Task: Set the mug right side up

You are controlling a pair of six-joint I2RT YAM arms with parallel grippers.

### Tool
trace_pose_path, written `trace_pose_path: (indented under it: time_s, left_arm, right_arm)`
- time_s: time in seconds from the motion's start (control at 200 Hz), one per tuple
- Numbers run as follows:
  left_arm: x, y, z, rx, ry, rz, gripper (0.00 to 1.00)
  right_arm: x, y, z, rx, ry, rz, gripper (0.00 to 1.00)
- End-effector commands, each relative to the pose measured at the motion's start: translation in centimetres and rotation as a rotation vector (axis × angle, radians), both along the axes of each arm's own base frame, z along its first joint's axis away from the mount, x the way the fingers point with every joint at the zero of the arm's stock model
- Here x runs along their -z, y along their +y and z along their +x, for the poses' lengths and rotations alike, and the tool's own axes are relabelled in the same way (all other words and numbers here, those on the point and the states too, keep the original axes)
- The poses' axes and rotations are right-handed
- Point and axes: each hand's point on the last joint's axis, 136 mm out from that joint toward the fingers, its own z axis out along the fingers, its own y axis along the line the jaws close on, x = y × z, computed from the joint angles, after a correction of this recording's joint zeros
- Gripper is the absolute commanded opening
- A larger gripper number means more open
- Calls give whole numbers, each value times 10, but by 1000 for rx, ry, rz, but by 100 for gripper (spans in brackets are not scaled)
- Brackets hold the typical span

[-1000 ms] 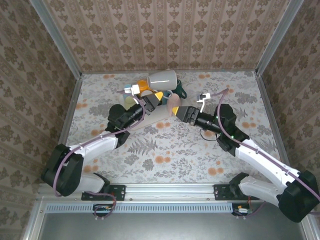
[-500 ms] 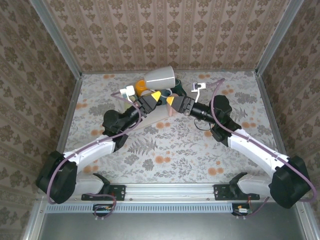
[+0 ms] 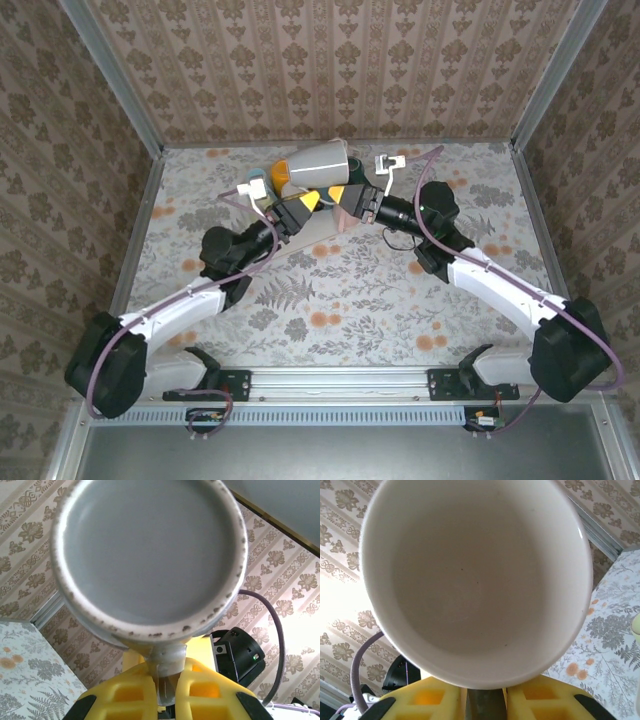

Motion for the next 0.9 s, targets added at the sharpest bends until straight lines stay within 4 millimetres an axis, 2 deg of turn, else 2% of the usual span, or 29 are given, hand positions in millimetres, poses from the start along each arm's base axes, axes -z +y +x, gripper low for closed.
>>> trace_pose_path:
  time_s: [0.0,0.055,0.09,0.145,0.175,0.18,0.2,0.27,0.3,0.355,0.46,0.52,0.615,0.71,0.895]
  left_arm:
    - [-22,5,-23,29,-130,-16,0]
    - [-21,3,-25,41,-130,-9,3]
    - [-19,4,-25,42,-127,-3,10]
    - [-15,7,-26,35,-118,12,28]
    - [-13,9,-27,26,-116,27,38]
    - [-13,10,-27,24,-115,30,42]
    - [-10,11,-26,17,-108,44,50]
    - [-3,21,-25,-26,-73,98,71]
    - [1,25,-24,-50,-53,130,83]
    - [6,33,-25,-93,-42,195,92]
    - [11,46,-33,-156,-83,298,95]
    - [15,55,-34,-210,-86,369,95]
    - [23,71,-30,-309,-90,508,93]
    - [28,81,-26,-368,-90,610,92]
    - [34,87,-11,-434,-51,715,90]
  right_arm:
    - [-10,0,-4,-26,-30,61,19]
    - [-9,0,-4,-26,-29,60,17]
    - [-10,-1,-5,-22,-35,60,13]
    - [-13,-4,-7,-13,-42,60,0]
    - [-14,-5,-8,-7,-42,54,0]
    - [-14,-5,-9,-7,-45,54,0]
    - [-15,-6,-10,-5,-50,49,0]
    - [-17,-9,-16,0,-59,22,0]
    - [-17,-12,-18,13,-63,6,0]
    - [-15,-19,-18,54,-56,-30,0]
    - [-12,-34,-20,122,-57,-112,0]
    - [-4,-42,-21,168,-44,-201,0]
    - [25,-60,-22,249,0,-424,0]
    - [59,-88,-24,331,34,-700,0]
    - [95,-130,-33,426,27,-1103,0]
